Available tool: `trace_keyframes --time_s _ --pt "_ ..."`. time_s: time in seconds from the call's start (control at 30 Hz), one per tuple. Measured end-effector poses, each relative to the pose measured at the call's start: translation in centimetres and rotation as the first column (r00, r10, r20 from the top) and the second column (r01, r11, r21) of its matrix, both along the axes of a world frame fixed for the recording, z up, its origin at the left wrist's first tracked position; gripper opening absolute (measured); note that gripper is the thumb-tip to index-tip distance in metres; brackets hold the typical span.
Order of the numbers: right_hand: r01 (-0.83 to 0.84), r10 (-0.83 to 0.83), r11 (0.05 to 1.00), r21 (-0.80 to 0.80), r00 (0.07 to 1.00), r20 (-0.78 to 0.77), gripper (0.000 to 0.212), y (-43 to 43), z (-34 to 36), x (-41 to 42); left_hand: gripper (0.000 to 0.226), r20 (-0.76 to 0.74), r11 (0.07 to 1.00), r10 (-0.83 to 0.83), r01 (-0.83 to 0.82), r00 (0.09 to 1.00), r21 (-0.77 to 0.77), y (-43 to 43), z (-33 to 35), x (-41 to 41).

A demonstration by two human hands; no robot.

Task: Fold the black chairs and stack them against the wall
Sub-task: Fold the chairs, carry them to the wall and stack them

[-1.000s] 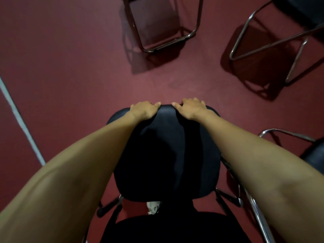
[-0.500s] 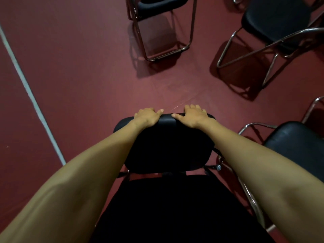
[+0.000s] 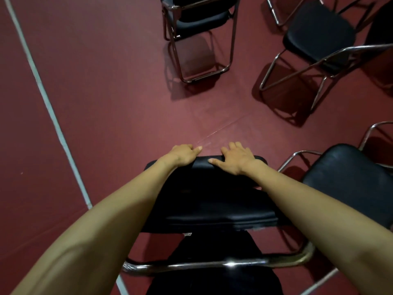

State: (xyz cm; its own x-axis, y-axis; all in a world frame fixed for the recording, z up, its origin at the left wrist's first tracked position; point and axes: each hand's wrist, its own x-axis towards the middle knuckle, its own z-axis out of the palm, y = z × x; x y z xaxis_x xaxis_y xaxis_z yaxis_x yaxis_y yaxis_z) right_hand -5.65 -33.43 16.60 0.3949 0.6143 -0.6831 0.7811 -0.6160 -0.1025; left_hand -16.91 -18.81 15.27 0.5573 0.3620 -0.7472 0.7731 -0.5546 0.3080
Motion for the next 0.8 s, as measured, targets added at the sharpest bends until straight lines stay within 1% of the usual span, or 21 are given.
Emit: trace_keyframes --time_s 0.1,0.2,0.27,0.3,0.37,0.43,0.47,0.53,0.57,0.7,0.8 --pt "-0.043 0.043 0.999 0.004 0.999 0.019 0.084 -1.0 0.0 -1.1 0.042 0.062 0.999 0.019 -0.022 0.998 0.038 -1.3 -0.4 -1.6" --pt "-0.121 0.121 0.993 -0.012 0.992 0.014 0.093 -1.7 0.3 -1.9 0.039 0.092 0.997 0.057 -0.062 0.994 0.052 -2.3 -0.3 -3.2" --pt "-0.184 0.185 0.982 -0.045 0.982 0.027 0.093 -1.7 0.3 -2.8 0.034 0.102 0.996 0.077 -0.081 0.992 0.044 -3.0 0.4 -3.9" --pt "-0.189 0.191 0.981 -0.052 0.981 0.031 0.090 -1.7 0.2 -3.3 0.030 0.107 0.995 0.083 -0.087 0.991 0.042 -3.5 0.8 -4.2" --pt "-0.171 0.172 0.985 -0.027 0.984 0.038 0.083 -1.6 -0.5 -4.3 0.025 0.114 0.996 0.081 -0.085 0.990 0.034 -4.1 1.4 -4.9" --pt "-0.127 0.126 0.991 0.033 0.991 0.035 0.077 -1.7 -1.2 -5.0 0.033 0.132 0.994 0.113 -0.112 0.985 -0.015 -4.4 2.1 -5.6" --pt "-0.092 0.090 0.994 0.063 0.995 0.038 0.074 -1.6 -1.5 -5.3 0.037 0.151 0.988 0.149 -0.141 0.977 -0.064 -4.4 2.7 -5.9" --pt "-0.027 0.023 0.996 0.083 0.998 0.055 0.072 -1.1 -1.7 -5.6 0.039 0.201 0.966 0.234 -0.204 0.951 -0.158 -4.6 3.9 -6.6" --pt "0.000 -0.005 0.997 0.077 0.998 0.064 0.072 -0.9 -1.7 -5.6 0.038 0.228 0.959 0.261 -0.223 0.938 -0.177 -4.9 4.6 -7.1" --pt "0.055 -0.064 0.995 0.089 0.993 0.097 0.071 0.0 -2.3 -5.4 0.032 0.333 0.942 0.333 -0.297 0.882 -0.157 -5.8 6.7 -9.2" --pt "0.050 -0.060 0.995 0.089 0.992 0.110 0.067 0.8 -2.5 -4.8 0.037 0.383 0.901 0.432 -0.369 0.817 -0.229 -6.2 8.0 -10.5"
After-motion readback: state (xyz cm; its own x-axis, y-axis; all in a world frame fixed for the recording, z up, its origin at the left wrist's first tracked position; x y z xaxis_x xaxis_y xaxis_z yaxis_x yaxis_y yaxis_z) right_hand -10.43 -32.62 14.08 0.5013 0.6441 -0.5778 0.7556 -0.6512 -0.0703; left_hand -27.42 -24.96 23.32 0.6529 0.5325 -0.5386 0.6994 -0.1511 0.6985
